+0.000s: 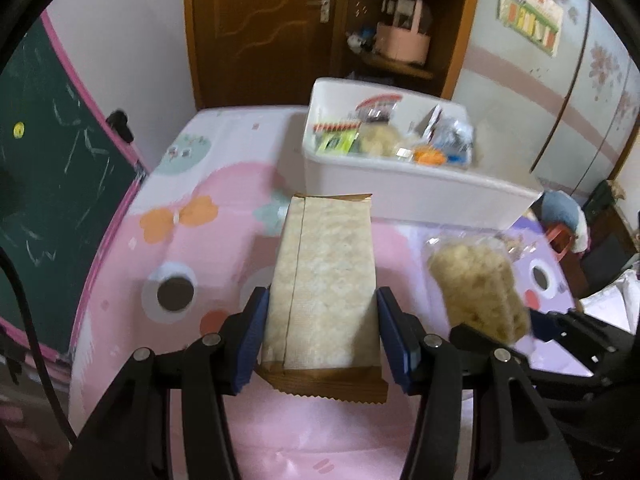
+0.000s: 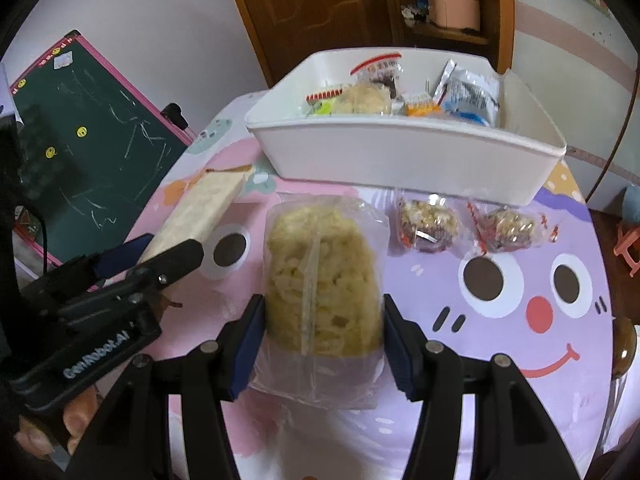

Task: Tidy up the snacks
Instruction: 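Lift the cracker and puffed-rice bag and carry them over the bin, then lower both snacks into the white bin and open both tools, then withdraw both tools toward the two small nut-snack bags, then grasp one nut-snack bag with left tool while right grasps the other, then lift both nut-snack bags and carry them over the white bin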

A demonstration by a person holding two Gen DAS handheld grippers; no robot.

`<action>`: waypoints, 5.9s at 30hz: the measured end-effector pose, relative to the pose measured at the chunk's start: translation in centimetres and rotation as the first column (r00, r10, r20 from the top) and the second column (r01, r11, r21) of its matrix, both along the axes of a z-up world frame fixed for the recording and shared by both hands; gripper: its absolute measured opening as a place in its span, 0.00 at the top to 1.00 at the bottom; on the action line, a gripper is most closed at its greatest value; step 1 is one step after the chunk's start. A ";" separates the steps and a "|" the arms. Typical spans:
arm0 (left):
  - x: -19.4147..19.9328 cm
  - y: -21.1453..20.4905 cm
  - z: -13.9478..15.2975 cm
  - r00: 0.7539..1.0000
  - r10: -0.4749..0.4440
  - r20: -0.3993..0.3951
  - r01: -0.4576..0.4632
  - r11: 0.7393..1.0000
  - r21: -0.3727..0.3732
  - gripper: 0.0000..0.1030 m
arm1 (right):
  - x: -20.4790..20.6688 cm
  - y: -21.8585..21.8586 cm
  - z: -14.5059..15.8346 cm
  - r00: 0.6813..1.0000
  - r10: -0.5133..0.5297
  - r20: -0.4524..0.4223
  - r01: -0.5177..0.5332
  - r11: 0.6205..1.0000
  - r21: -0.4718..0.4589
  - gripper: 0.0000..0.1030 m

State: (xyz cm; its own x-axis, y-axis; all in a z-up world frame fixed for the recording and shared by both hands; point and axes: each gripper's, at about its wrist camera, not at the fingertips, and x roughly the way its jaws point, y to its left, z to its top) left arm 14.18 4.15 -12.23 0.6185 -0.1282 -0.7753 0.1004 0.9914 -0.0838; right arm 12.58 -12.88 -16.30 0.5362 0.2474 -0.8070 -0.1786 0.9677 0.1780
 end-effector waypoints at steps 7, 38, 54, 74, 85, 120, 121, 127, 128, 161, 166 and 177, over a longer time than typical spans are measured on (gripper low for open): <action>1.7 -1.5 6.9 0.990 -0.051 0.132 0.056 0.998 -0.036 0.49 | 0.4 -1.3 5.7 0.990 -0.028 0.136 0.027 1.000 0.003 0.46; 21.4 -11.9 11.7 0.981 -0.102 0.166 0.070 0.980 0.187 0.40 | 18.5 -9.0 15.3 0.941 -0.204 0.269 0.238 0.966 -0.099 0.45; 19.5 -11.7 10.5 0.986 -0.110 0.126 0.077 0.967 0.242 0.08 | 17.3 -9.7 13.9 0.949 -0.246 0.195 0.270 0.957 -0.103 0.31; 10.6 -10.8 18.2 0.968 -0.142 0.207 0.099 0.974 0.203 0.07 | 7.3 -9.0 21.1 0.919 -0.218 0.327 0.296 0.931 -0.211 0.31; 5.5 -12.2 18.6 0.949 -0.154 0.276 0.101 0.975 0.197 0.06 | 2.0 -10.4 20.6 0.916 -0.184 0.356 0.294 0.913 -0.284 0.24; 10.4 -15.7 -9.6 0.975 -0.128 -0.182 0.142 0.988 0.065 0.06 | 9.1 -15.2 -5.6 0.933 -0.315 -0.176 0.330 0.942 0.065 0.25; 10.4 -15.7 -9.7 0.974 -0.131 -0.184 0.144 0.988 0.060 0.08 | 9.2 -14.6 -5.6 0.941 -0.294 -0.169 0.306 0.951 0.052 0.34; 10.4 -15.9 -9.9 0.967 -0.184 -0.175 0.185 0.983 -0.008 0.32 | 9.2 -13.9 -5.6 0.951 -0.261 -0.165 0.273 0.961 0.051 0.51; 10.2 -16.0 -9.8 0.965 -0.200 -0.168 0.200 0.980 -0.018 0.36 | 9.0 -14.1 -5.6 0.950 -0.265 -0.168 0.277 0.959 0.056 0.51; 3.9 -8.7 4.7 0.965 -0.261 0.021 0.262 0.964 -0.054 0.61 | 2.0 -9.3 5.5 0.984 -0.179 0.002 0.179 0.983 -0.050 0.52; 5.2 -8.1 11.6 0.960 -0.252 0.118 0.255 0.967 -0.006 0.61 | 2.4 -8.6 13.4 0.972 -0.170 0.163 0.190 0.975 -0.117 0.51; 8.9 -8.3 21.9 0.941 -0.204 0.271 0.186 0.979 0.088 0.61 | 5.4 -7.7 27.0 0.899 -0.162 0.407 0.263 0.943 -0.205 0.51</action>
State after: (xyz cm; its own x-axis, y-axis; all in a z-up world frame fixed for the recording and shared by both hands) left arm 23.08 -4.17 9.65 0.7776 -0.2259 -0.5868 0.3028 0.9524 0.0346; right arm 17.94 -20.58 10.72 0.8299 -0.0889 -0.5508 0.0317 0.9931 -0.1125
